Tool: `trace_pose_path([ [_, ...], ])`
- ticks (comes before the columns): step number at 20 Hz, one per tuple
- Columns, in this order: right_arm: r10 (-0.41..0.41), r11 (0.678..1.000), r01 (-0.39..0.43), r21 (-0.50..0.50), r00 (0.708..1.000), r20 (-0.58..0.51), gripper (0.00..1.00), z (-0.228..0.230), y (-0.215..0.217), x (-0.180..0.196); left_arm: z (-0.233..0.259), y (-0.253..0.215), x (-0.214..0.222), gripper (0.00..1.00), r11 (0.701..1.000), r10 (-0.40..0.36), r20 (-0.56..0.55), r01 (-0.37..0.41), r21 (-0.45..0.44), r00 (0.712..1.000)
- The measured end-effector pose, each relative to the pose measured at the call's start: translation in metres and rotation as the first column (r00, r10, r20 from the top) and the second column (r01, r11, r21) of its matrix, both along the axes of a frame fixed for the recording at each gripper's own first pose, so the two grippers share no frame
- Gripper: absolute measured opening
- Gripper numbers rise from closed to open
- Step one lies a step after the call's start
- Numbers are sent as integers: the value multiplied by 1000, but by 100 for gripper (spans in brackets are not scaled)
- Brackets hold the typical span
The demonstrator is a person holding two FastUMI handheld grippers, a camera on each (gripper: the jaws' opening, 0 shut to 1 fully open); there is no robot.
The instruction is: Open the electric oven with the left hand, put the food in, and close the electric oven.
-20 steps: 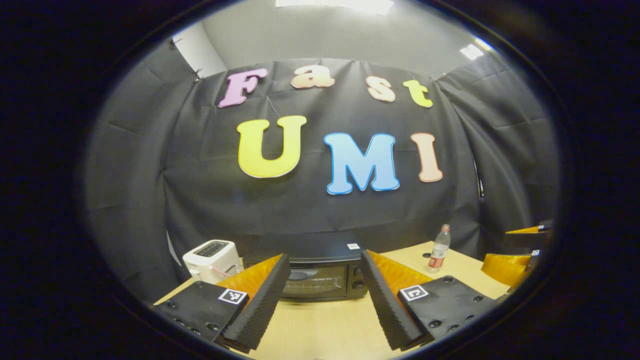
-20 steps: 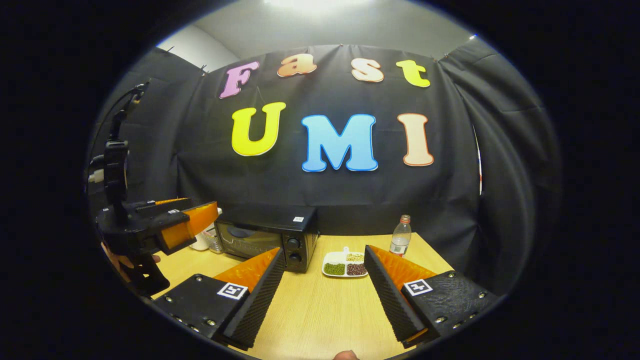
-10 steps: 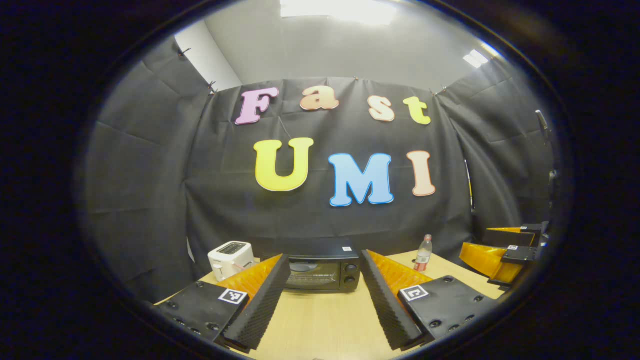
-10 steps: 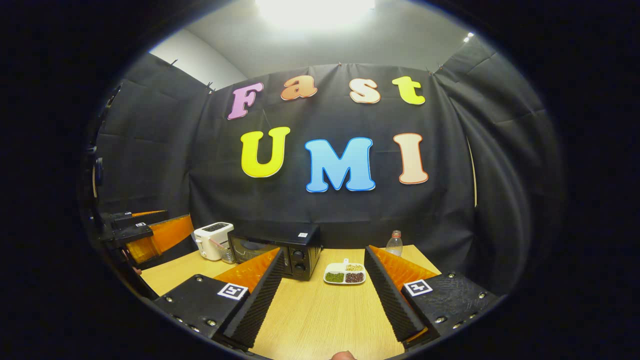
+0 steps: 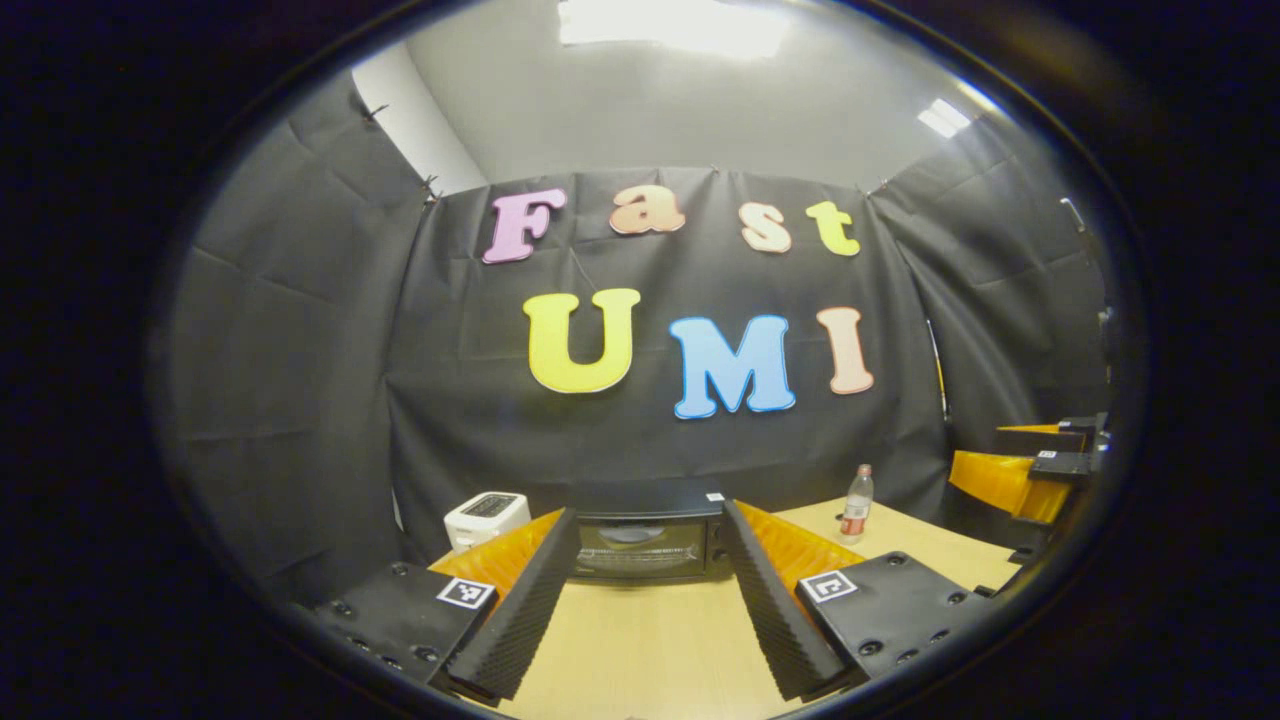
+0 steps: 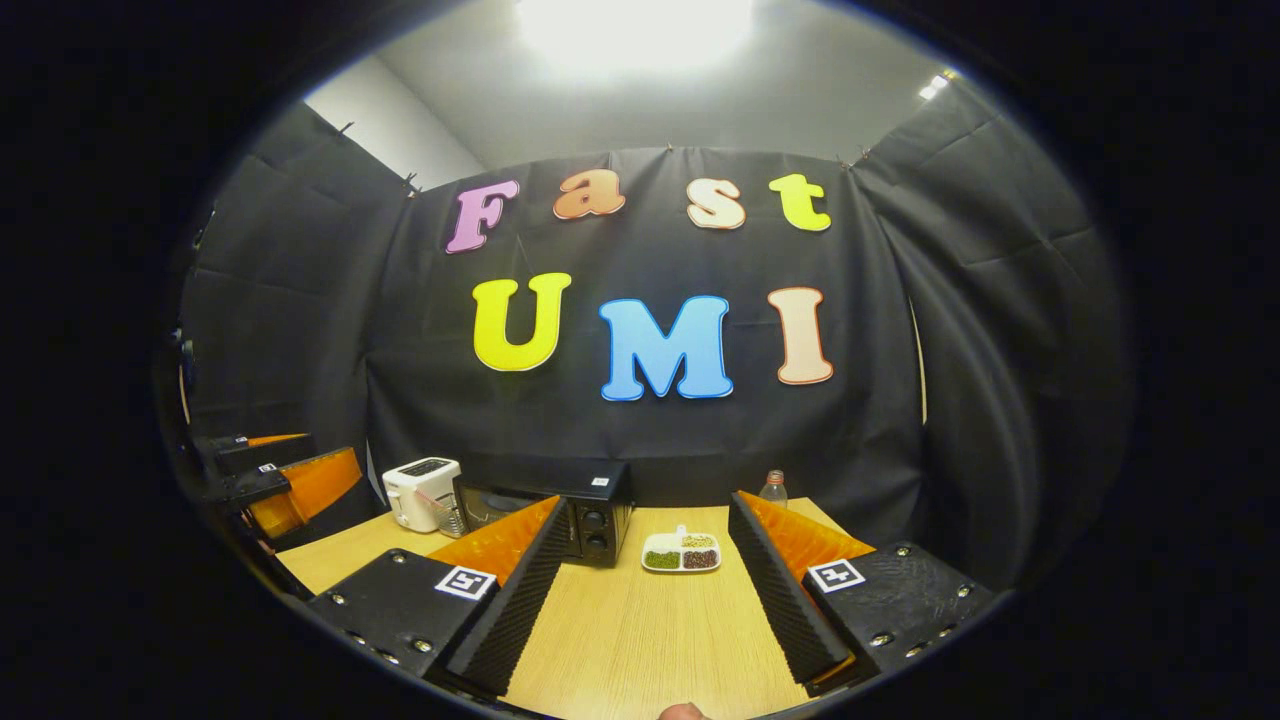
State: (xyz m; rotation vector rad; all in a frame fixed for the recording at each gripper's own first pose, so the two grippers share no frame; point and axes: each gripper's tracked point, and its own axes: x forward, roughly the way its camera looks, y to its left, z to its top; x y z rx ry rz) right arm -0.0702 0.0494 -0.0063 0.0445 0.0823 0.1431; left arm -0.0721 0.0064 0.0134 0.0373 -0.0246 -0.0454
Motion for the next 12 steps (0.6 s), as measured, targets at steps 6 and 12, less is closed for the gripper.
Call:
trace_pose_path([
  [6,-6,1000,6,-13,1000,12,98,2,9,-8,1,7,-9,100,1000,-17,2,17,-7,1000],
  [12,-7,1000,7,-23,1000,7,98,-2,11,-11,-1,10,-13,100,1000,-11,0,11,-23,1000],
])
